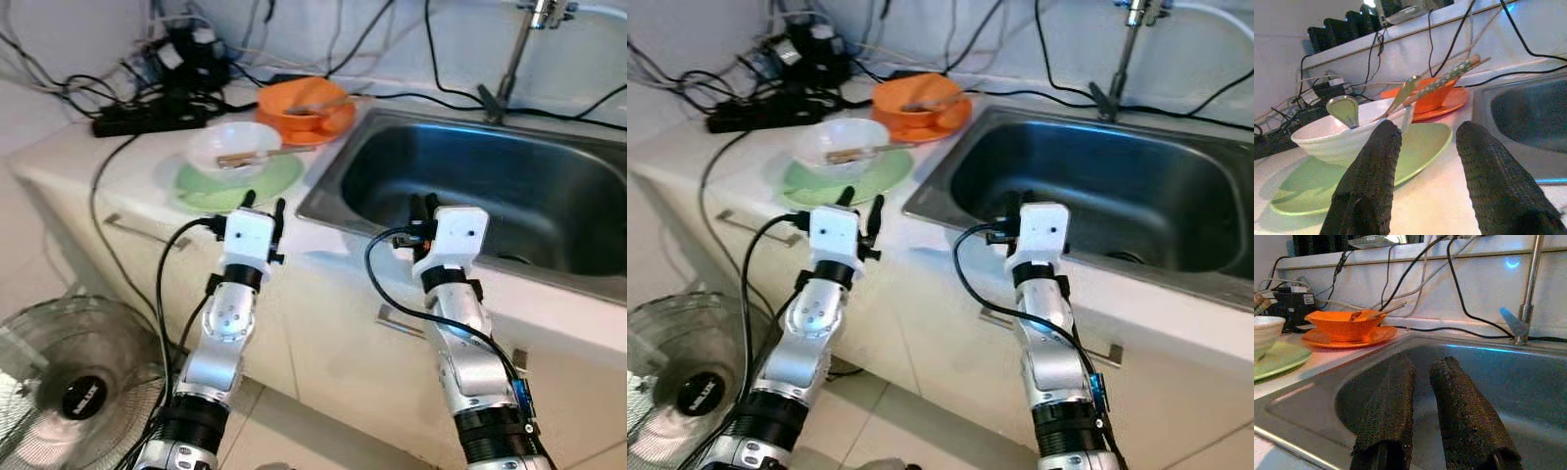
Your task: Kitchen organization
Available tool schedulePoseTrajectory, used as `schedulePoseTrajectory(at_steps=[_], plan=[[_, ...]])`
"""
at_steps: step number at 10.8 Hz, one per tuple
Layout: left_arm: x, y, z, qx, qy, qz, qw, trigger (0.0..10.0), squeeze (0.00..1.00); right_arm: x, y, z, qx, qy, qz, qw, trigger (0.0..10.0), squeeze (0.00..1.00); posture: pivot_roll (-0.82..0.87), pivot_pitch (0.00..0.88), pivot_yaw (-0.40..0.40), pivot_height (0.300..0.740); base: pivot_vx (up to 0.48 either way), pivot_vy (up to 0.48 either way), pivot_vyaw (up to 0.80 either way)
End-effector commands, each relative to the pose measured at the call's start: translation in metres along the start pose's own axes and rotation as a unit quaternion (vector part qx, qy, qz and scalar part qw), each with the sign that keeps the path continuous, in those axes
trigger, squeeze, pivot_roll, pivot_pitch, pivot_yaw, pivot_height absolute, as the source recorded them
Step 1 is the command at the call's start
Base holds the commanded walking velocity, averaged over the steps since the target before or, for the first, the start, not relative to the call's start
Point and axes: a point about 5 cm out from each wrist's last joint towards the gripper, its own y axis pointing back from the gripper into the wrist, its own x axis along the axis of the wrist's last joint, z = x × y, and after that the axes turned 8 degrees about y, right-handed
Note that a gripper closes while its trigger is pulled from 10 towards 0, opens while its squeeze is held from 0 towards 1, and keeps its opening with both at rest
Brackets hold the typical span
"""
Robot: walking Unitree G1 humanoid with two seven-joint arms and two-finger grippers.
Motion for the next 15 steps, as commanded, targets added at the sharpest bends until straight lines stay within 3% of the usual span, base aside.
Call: schedulePoseTrajectory(at_steps=[1, 3, 10, 15], plan=[[0.0004, -0.0002, 0.0000, 0.002, 0.000, 0.000, 1.000, 10.0, 0.00, 0.0003, -0.0005, 0.0004, -0.002, -0.005, -0.002, 1.000, 10.0, 0.00, 0.04, 0.000, 0.077, 0.740, 0.000, 0.000, 0.00], [-0.0005, -0.0010, -0.0007, 0.005, -0.001, -0.004, 1.000, 10.0, 0.00, -0.0001, -0.0005, 0.0002, 0.000, -0.006, -0.004, 1.000, 10.0, 0.00, 0.04, 0.000, 0.077, 0.740, 0.000, 0.000, 0.00], [-0.0010, -0.0013, -0.0015, 0.011, -0.002, -0.006, 1.000, 10.0, 0.00, -0.0003, -0.0009, -0.0017, 0.002, -0.009, -0.006, 1.000, 10.0, 0.00, 0.04, 0.000, 0.077, 0.740, 0.332, 0.000, 0.00], [0.0000, -0.0007, 0.0025, -0.003, -0.002, -0.001, 1.000, 10.0, 0.00, -0.0006, 0.0003, -0.0025, 0.004, -0.008, -0.006, 1.000, 10.0, 0.00, 0.04, 0.000, 0.080, 0.740, 0.000, 0.000, 0.00]])
